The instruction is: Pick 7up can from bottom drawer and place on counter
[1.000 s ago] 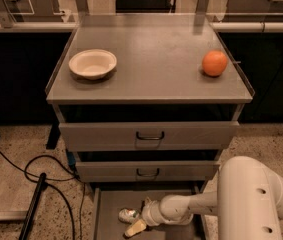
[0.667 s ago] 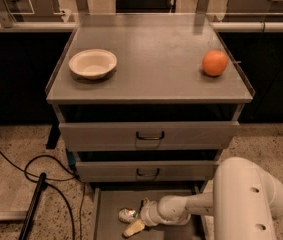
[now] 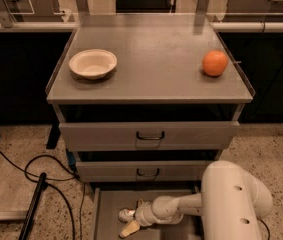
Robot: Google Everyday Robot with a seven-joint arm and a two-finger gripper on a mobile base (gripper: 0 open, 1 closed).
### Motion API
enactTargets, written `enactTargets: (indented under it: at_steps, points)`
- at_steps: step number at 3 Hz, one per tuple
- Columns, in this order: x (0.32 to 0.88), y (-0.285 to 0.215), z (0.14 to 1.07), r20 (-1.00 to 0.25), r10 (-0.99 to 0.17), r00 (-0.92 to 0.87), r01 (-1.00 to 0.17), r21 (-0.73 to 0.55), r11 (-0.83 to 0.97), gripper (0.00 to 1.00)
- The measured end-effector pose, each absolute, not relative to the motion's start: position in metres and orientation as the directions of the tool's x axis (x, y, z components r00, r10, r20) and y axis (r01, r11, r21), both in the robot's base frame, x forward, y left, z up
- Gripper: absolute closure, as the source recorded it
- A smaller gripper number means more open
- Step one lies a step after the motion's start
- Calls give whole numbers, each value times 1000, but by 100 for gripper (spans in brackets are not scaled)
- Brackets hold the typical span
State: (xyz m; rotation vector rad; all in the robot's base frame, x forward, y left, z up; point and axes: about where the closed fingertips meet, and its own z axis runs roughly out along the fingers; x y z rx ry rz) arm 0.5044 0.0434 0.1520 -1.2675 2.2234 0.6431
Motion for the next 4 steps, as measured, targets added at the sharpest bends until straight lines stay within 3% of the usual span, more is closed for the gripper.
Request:
enactTargets:
  at_steps: [2, 4]
  points:
    - [505, 50, 128, -610, -665, -430, -887, 151, 435, 0]
    - [505, 50, 127, -609, -666, -430, -888, 151, 435, 47]
